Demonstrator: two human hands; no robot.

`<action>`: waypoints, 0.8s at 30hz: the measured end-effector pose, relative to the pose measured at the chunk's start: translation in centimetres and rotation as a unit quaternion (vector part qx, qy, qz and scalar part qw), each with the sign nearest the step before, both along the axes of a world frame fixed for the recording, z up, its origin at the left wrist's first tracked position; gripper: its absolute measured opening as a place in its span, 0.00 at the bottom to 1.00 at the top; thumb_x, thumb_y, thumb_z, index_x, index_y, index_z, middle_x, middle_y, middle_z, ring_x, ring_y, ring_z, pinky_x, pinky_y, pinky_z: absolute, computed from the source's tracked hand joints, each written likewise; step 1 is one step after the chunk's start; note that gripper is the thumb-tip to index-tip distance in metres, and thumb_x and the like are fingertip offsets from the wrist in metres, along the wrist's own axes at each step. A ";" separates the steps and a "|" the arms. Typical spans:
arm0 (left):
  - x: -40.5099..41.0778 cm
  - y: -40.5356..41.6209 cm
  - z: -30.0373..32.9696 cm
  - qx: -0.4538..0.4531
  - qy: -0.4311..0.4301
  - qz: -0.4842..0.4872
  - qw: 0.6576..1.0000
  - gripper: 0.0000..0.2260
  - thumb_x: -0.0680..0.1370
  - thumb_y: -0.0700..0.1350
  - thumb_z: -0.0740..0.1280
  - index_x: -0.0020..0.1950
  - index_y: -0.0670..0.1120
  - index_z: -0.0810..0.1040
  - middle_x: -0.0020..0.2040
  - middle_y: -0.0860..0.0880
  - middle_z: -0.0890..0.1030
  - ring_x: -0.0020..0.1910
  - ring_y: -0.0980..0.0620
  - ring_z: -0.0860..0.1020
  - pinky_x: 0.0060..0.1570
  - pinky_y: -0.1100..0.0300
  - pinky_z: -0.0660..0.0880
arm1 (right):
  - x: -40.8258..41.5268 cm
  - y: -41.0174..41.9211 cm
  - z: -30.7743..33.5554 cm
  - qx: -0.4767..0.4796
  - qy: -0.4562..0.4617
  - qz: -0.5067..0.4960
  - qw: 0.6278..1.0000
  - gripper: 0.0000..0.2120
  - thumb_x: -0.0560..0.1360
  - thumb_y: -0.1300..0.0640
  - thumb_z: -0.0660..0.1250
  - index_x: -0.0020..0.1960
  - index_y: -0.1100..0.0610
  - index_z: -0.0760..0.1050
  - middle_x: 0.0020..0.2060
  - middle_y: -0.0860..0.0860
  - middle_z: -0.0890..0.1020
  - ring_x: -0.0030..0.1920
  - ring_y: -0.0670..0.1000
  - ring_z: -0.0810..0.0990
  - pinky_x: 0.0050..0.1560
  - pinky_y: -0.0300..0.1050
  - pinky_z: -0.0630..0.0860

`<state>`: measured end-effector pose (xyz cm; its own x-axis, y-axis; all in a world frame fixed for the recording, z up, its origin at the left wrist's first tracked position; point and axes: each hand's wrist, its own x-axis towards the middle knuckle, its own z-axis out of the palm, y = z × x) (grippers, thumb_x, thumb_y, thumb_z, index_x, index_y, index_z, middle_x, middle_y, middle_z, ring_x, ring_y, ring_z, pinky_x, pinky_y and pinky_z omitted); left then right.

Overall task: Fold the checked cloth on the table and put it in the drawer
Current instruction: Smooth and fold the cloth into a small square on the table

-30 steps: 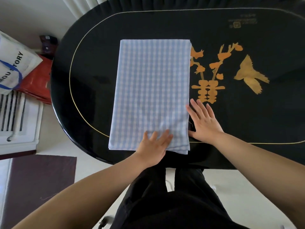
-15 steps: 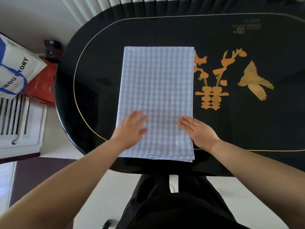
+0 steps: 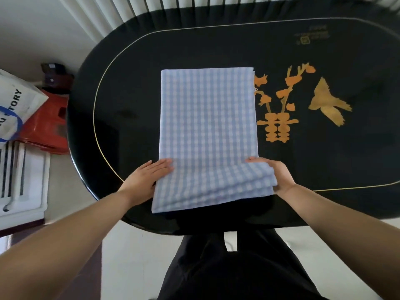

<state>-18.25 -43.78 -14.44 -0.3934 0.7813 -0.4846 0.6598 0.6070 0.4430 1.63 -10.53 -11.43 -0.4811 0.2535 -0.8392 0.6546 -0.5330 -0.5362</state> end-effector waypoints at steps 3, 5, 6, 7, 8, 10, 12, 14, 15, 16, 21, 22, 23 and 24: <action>0.7 2.3 1.4 0.036 -0.133 0.312 0.940 0.17 0.78 0.47 0.68 0.66 0.49 0.76 0.64 0.49 0.78 0.65 0.52 0.74 0.67 0.56 0.67 | -0.6 -0.1 -0.1 0.193 -0.054 0.064 0.978 0.13 0.80 0.64 0.57 0.38 0.56 0.72 0.36 0.51 0.76 0.43 0.55 0.75 0.48 0.48 0.74; 0.3 4.0 2.4 0.008 -0.074 0.348 0.935 0.11 0.80 0.50 0.62 0.55 0.45 0.79 0.50 0.46 0.82 0.50 0.46 0.80 0.48 0.55 0.74 | -0.9 -0.2 -0.4 0.271 -0.053 0.141 0.951 0.10 0.78 0.63 0.59 0.39 0.57 0.71 0.35 0.52 0.74 0.35 0.50 0.71 0.37 0.41 0.69; 0.2 4.5 2.4 0.018 -0.070 0.363 0.929 0.11 0.81 0.51 0.61 0.52 0.45 0.78 0.44 0.49 0.81 0.45 0.48 0.79 0.42 0.57 0.73 | -0.9 -0.3 -0.5 0.276 -0.055 0.154 0.947 0.07 0.78 0.60 0.61 0.41 0.57 0.72 0.34 0.52 0.74 0.33 0.49 0.71 0.34 0.41 0.66; 0.2 5.1 2.8 0.036 -0.096 0.390 0.915 0.10 0.81 0.51 0.61 0.49 0.45 0.76 0.42 0.51 0.80 0.43 0.50 0.78 0.39 0.59 0.72 | -1.0 -0.6 -0.4 0.273 -0.071 0.161 0.946 0.08 0.78 0.56 0.62 0.41 0.57 0.73 0.33 0.52 0.74 0.32 0.49 0.70 0.33 0.42 0.66; 0.3 5.6 2.8 0.043 -0.115 0.413 0.903 0.09 0.80 0.50 0.62 0.48 0.45 0.76 0.41 0.52 0.79 0.42 0.50 0.78 0.39 0.58 0.73 | -1.0 -0.7 -0.4 0.270 -0.082 0.170 0.944 0.12 0.78 0.51 0.63 0.42 0.60 0.75 0.33 0.53 0.74 0.32 0.50 0.72 0.34 0.44 0.67; 0.9 5.8 1.9 0.025 -0.123 0.449 0.885 0.12 0.80 0.51 0.62 0.47 0.43 0.77 0.42 0.47 0.80 0.43 0.46 0.79 0.43 0.52 0.77 | -0.9 -1.1 -0.7 0.283 -0.104 0.170 0.938 0.19 0.77 0.45 0.62 0.48 0.62 0.77 0.39 0.58 0.79 0.40 0.56 0.79 0.43 0.52 0.75; 1.4 5.9 1.4 -0.002 -0.120 0.474 0.872 0.14 0.80 0.52 0.60 0.45 0.42 0.76 0.42 0.45 0.79 0.42 0.45 0.79 0.43 0.50 0.77 | -0.9 -1.4 -0.5 0.287 -0.115 0.161 0.937 0.18 0.78 0.44 0.61 0.51 0.60 0.77 0.44 0.56 0.81 0.45 0.55 0.80 0.47 0.51 0.77; 1.7 6.1 1.6 -0.034 -0.093 0.473 0.876 0.16 0.80 0.53 0.58 0.40 0.43 0.72 0.37 0.46 0.76 0.37 0.47 0.75 0.36 0.55 0.71 | -0.9 -1.6 -0.3 0.289 -0.141 0.166 0.932 0.18 0.78 0.43 0.58 0.47 0.58 0.76 0.41 0.54 0.79 0.40 0.51 0.78 0.39 0.44 0.74; 1.8 6.2 1.8 -0.046 -0.081 0.475 0.875 0.18 0.80 0.54 0.57 0.38 0.43 0.71 0.36 0.47 0.74 0.35 0.48 0.74 0.34 0.56 0.69 | -1.0 -1.6 -0.2 0.286 -0.159 0.165 0.931 0.20 0.79 0.42 0.57 0.44 0.58 0.75 0.40 0.54 0.78 0.38 0.50 0.77 0.36 0.41 0.71; 1.9 6.4 1.9 -0.059 -0.071 0.475 0.875 0.19 0.80 0.56 0.55 0.37 0.44 0.70 0.35 0.48 0.74 0.34 0.49 0.73 0.33 0.57 0.68 | -1.0 -1.7 -0.1 0.282 -0.175 0.160 0.930 0.22 0.78 0.40 0.56 0.44 0.58 0.74 0.39 0.54 0.78 0.37 0.50 0.77 0.34 0.40 0.70; 2.7 6.6 1.8 -0.087 -0.032 0.467 0.880 0.25 0.81 0.61 0.49 0.36 0.45 0.73 0.35 0.48 0.77 0.33 0.50 0.76 0.31 0.58 0.68 | -0.2 -2.3 -0.2 0.292 -0.199 0.165 0.921 0.24 0.79 0.40 0.52 0.40 0.57 0.74 0.35 0.54 0.76 0.36 0.50 0.76 0.34 0.41 0.70; 2.9 6.5 1.7 -0.090 -0.026 0.469 0.878 0.27 0.81 0.61 0.49 0.36 0.44 0.74 0.35 0.47 0.77 0.33 0.49 0.76 0.30 0.58 0.68 | 0.0 -2.4 -0.2 0.299 -0.206 0.168 0.916 0.24 0.80 0.41 0.52 0.37 0.57 0.72 0.33 0.53 0.74 0.34 0.49 0.75 0.33 0.40 0.69; 3.1 6.4 1.7 -0.089 -0.022 0.474 0.876 0.28 0.81 0.62 0.48 0.37 0.44 0.75 0.35 0.46 0.78 0.34 0.49 0.76 0.30 0.58 0.68 | 0.1 -2.6 -0.3 0.304 -0.215 0.173 0.912 0.24 0.80 0.41 0.51 0.36 0.56 0.71 0.32 0.52 0.72 0.33 0.49 0.73 0.31 0.40 0.68; 3.3 6.3 1.7 -0.085 -0.022 0.481 0.872 0.28 0.81 0.62 0.49 0.37 0.43 0.76 0.36 0.46 0.79 0.34 0.49 0.77 0.30 0.58 0.68 | 0.1 -2.6 -0.3 0.308 -0.224 0.179 0.907 0.24 0.80 0.41 0.51 0.35 0.56 0.70 0.31 0.52 0.71 0.32 0.48 0.73 0.31 0.40 0.67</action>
